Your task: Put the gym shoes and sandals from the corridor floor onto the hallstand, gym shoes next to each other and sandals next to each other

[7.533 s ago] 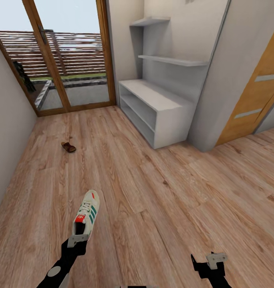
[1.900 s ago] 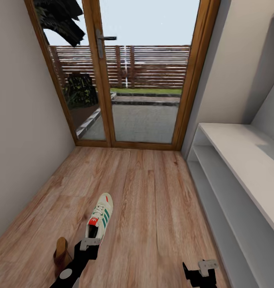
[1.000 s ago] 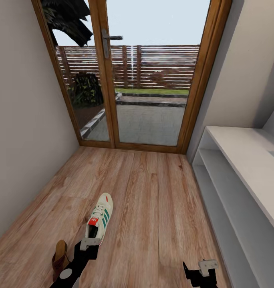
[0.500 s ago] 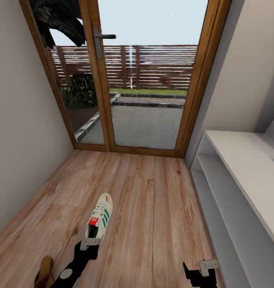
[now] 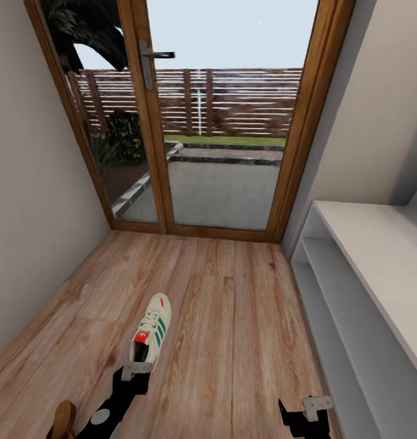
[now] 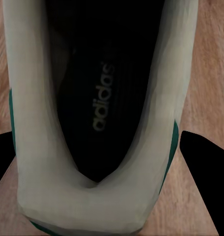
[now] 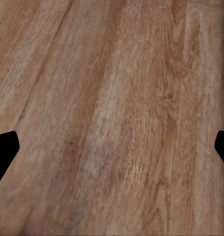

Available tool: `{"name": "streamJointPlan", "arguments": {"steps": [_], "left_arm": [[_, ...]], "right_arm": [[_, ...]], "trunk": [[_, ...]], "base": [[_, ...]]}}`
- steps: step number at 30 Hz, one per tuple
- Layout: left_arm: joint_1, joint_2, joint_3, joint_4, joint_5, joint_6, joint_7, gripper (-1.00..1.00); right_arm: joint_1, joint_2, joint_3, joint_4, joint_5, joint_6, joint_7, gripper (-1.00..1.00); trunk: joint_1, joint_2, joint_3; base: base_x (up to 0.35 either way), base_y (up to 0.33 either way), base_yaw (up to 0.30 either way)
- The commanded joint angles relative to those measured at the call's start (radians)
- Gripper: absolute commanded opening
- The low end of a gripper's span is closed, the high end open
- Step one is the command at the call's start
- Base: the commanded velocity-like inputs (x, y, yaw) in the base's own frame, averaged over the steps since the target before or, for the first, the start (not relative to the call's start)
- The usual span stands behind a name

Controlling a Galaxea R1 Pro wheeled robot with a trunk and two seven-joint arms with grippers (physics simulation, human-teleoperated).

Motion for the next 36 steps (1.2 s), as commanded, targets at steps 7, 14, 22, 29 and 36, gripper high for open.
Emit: {"name": "streamJointPlan", "arguments": {"steps": [7,14,22,29,36], "left_arm": [[-0.001,0.001,0.001,0.000,-0.001,-0.003,-0.003,-1.00],[-0.001,0.001,0.001,0.000,-0.001,-0.003,-0.006,-1.00],[-0.001,0.001,0.001,0.000,-0.001,-0.002,-0.008,-1.00],[-0.001,0.002,0.001,0.000,-0.001,-0.002,-0.008,-1.00],[0.000,0.002,0.001,0.000,-0.001,-0.003,-0.008,-1.00]], "right_arm": [[-0.001,0.000,-0.004,0.001,0.007,-0.003,0.003,1.00],[0.000,0.000,-0.004,0.001,0.006,-0.003,0.003,1.00],[0.000,0.000,-0.004,0.001,0.006,-0.003,0.003,1.00],[-0.001,0.000,-0.004,0.001,0.006,-0.003,0.003,1.00],[-0.001,0.000,-0.004,0.001,0.006,-0.003,0.003,1.00]], "trunk": [[0.000,0.000,-0.001],[0.000,0.000,-0.001],[0.000,0.000,-0.001],[0.000,0.000,-0.001],[0.000,0.000,-0.001]], "base": [[0.314,0.000,0.000],[0.337,0.000,0.000],[0.339,0.000,0.000],[0.340,0.000,0.000],[0.340,0.000,0.000]]}}
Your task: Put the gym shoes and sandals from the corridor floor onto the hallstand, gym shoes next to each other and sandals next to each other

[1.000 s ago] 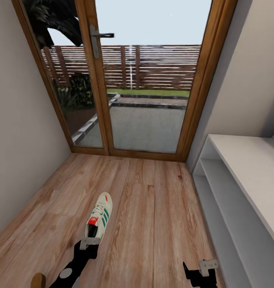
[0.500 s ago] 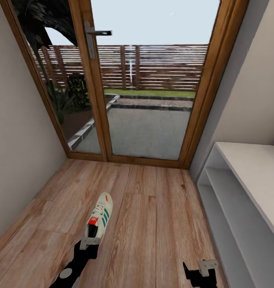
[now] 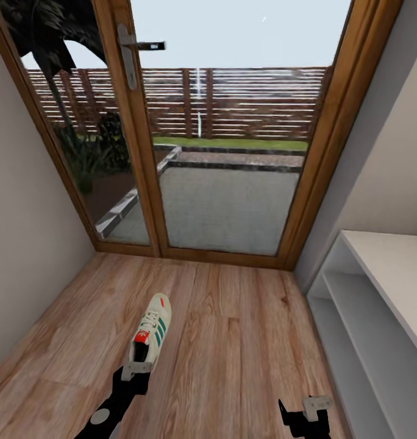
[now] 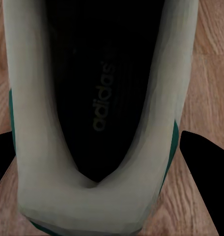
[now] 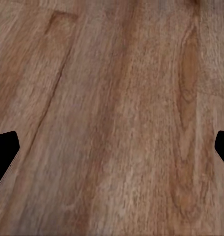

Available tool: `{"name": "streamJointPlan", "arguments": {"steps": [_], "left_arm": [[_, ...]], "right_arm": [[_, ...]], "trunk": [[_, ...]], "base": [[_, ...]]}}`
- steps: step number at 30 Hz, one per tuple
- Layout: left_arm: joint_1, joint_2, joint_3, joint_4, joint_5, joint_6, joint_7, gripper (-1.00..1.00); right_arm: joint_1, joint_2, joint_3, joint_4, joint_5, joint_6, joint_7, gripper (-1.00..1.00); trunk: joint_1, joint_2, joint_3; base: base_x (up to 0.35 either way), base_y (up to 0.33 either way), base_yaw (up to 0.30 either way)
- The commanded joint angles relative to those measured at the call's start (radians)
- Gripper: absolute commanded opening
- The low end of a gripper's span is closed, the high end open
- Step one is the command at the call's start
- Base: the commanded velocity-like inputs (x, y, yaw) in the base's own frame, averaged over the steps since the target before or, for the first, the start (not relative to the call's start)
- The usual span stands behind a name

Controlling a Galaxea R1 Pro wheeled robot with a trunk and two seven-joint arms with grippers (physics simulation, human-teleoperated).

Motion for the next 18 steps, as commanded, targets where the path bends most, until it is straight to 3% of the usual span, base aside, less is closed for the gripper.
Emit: {"name": "streamJointPlan", "arguments": {"steps": [1,8,18], "left_arm": [[-0.001,0.000,0.001,0.000,-0.001,-0.003,-0.002,-1.00],[-0.001,0.000,0.001,0.003,-0.001,-0.003,-0.002,-1.00],[-0.001,0.000,0.001,0.005,-0.001,-0.003,-0.003,-1.00]], "right_arm": [[0.000,0.000,-0.004,0.001,0.007,-0.003,0.003,1.00],[0.000,0.000,-0.004,0.001,0.008,-0.003,0.003,1.00],[0.000,0.000,-0.004,0.002,0.009,-0.003,0.003,1.00]], "trunk": [[0.000,0.000,-0.001],[0.000,0.000,-0.001],[0.000,0.000,-0.001]], "base": [[0.340,0.000,0.000],[0.340,-0.023,0.034],[0.340,-0.099,0.234]]}}
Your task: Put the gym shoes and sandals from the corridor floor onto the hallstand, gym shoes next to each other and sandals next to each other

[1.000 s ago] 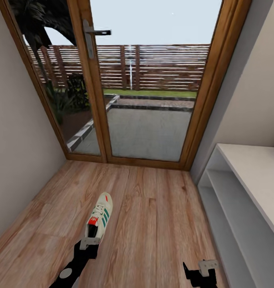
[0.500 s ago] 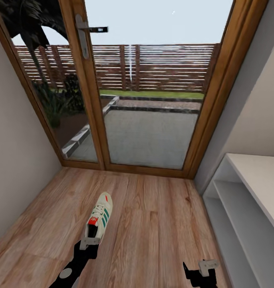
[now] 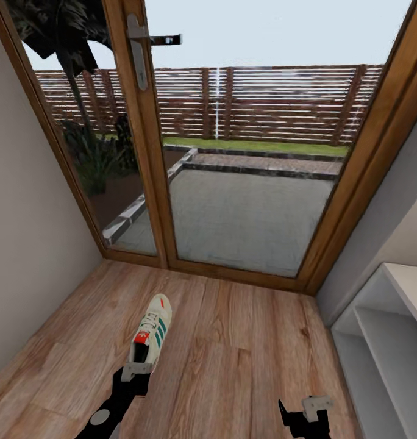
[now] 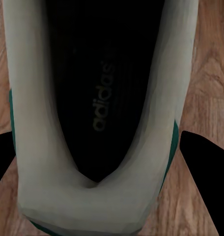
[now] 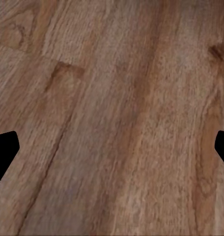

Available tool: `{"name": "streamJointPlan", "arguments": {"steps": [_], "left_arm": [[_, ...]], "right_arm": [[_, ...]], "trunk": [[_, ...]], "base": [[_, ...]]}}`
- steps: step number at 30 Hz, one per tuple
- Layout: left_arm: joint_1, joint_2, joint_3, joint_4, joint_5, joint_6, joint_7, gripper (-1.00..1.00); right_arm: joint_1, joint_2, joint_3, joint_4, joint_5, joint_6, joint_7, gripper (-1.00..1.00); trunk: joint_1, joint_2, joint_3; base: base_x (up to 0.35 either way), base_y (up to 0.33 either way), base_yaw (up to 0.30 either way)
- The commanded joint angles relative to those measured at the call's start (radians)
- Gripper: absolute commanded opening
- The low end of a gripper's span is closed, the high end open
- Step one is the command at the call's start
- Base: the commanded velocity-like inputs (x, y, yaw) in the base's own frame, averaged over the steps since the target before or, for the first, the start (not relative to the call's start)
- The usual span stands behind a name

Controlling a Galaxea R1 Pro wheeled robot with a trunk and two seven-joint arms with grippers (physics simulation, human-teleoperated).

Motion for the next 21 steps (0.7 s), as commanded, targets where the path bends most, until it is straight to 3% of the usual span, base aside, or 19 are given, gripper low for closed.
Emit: {"name": "streamJointPlan", "arguments": {"steps": [1,14,21], "left_arm": [[-0.001,0.000,0.001,0.001,-0.001,-0.003,-0.002,-1.00],[0.000,0.000,0.001,0.002,0.000,-0.004,-0.003,-1.00],[0.000,0.001,0.001,0.002,0.000,-0.004,-0.003,-1.00]], "right_arm": [[0.000,0.000,-0.004,0.000,0.007,-0.003,0.003,1.00],[0.000,0.000,-0.004,0.001,0.007,-0.003,0.003,1.00],[0.000,0.000,-0.004,0.000,0.007,-0.003,0.003,1.00]], "trunk": [[0.000,0.000,-0.001],[0.000,0.000,-0.001],[0.000,0.000,-0.001]], "base": [[0.340,-0.107,0.271],[0.335,-0.063,0.275],[0.191,-0.001,0.275]]}}
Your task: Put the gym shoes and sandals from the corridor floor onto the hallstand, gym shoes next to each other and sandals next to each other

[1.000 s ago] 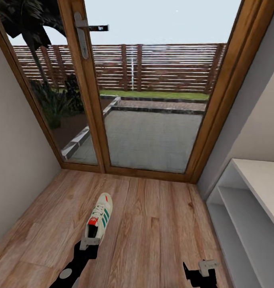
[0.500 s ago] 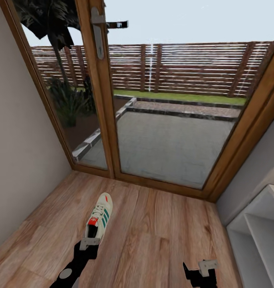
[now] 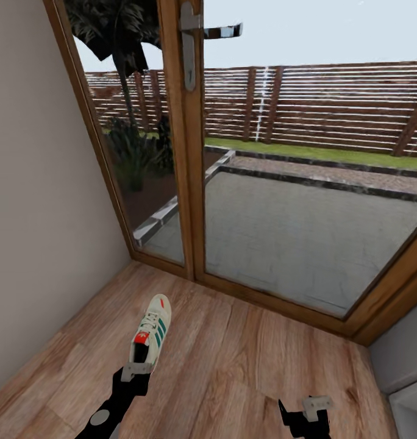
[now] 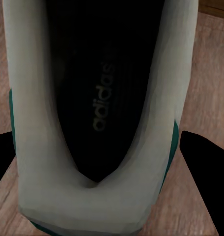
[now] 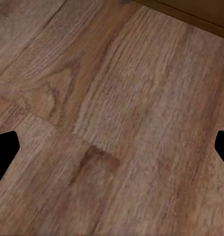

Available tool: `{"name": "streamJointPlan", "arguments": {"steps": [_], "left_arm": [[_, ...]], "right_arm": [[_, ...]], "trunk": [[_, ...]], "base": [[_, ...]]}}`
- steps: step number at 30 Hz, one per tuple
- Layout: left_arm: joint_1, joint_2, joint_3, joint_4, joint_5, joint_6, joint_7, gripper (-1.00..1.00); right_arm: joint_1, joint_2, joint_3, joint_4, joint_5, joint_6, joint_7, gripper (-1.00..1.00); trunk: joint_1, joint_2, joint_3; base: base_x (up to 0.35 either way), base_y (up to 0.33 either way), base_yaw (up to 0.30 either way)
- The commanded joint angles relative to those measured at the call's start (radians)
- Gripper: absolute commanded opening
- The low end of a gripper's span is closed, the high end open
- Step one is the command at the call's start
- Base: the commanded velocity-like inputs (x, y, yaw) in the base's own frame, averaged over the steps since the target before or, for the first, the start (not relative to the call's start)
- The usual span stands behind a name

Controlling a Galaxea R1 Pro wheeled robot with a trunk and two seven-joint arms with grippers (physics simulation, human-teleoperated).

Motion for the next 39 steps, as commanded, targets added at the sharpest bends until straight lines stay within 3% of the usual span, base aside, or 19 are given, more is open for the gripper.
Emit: {"name": "streamJointPlan", "arguments": {"steps": [1,21,39], "left_arm": [[-0.001,0.000,0.001,0.001,-0.001,-0.003,-0.003,-1.00],[0.000,0.000,0.001,0.001,-0.002,-0.003,-0.003,-1.00],[-0.001,0.000,0.002,0.001,-0.001,-0.003,-0.001,-1.00]], "right_arm": [[0.000,0.000,-0.004,0.000,0.007,-0.003,0.003,1.00],[0.000,0.000,-0.004,0.000,0.007,-0.003,0.003,1.00],[0.000,0.000,-0.004,0.000,0.007,-0.003,0.003,1.00]], "trunk": [[0.000,0.000,-0.001],[0.000,0.000,-0.001],[0.000,0.000,-0.001]], "base": [[0.035,0.000,0.275],[0.013,0.000,0.276],[0.283,-0.095,0.278]]}}
